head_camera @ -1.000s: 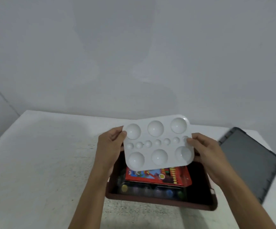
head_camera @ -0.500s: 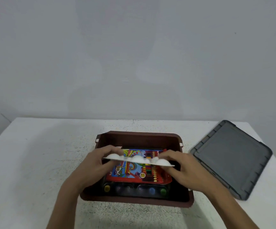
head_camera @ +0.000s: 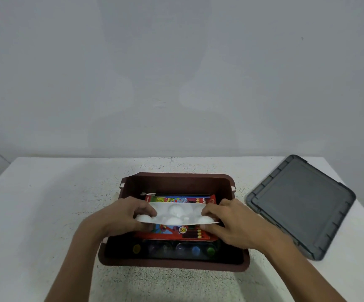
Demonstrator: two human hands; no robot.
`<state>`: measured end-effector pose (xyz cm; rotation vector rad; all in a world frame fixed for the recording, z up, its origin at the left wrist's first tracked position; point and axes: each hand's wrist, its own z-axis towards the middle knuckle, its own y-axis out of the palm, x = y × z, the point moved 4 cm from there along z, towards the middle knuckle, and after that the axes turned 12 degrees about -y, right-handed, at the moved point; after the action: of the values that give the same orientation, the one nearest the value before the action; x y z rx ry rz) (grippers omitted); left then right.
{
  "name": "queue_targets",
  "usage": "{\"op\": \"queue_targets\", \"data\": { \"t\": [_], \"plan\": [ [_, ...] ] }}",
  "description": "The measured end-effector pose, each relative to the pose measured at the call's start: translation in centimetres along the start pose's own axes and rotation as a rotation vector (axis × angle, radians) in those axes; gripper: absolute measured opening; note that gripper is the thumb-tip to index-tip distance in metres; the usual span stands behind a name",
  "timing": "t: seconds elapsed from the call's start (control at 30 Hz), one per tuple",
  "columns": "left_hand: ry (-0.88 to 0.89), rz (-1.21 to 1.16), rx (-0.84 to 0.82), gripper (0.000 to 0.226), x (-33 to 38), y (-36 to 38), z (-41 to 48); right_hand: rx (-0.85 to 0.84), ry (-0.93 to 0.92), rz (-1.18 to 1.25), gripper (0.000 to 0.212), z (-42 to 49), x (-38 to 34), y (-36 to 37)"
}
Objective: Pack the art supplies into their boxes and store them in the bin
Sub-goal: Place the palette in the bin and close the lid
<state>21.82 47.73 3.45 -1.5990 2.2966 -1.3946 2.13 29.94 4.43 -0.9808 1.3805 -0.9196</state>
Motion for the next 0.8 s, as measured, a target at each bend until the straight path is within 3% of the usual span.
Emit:
{"op": "queue_targets", "data": {
  "t": [0.13,0.33,0.57,0.67,0.8],
  "plan": [
    [0.008,0.078,0.003,0.029,0.3,0.0,0.5,0.003,0.042,-0.027,0.036,0.2,-0.1,-0.1],
    [0.039,0.2,0.004,0.05,0.7,-0.4,1.0,-0.051,0.091,-0.069,0.038,0.9,-0.5,0.0],
    [0.057,0.278,-0.002,0.067,0.4,0.1,1.6,-0.158,0.187,-0.123,0.071,1.1,-1.4,0.4],
    [0.072,0.312,-0.001,0.083,0.7,0.7,1.5,-0.13,0.213,-0.112,0.08,1.2,-1.4,0.7],
    [0.106,0.263,0.019,0.076,0.9,0.8,1.4,-0.073,0.185,-0.162,0.082,1.3,-1.2,1.7]
  ]
}}
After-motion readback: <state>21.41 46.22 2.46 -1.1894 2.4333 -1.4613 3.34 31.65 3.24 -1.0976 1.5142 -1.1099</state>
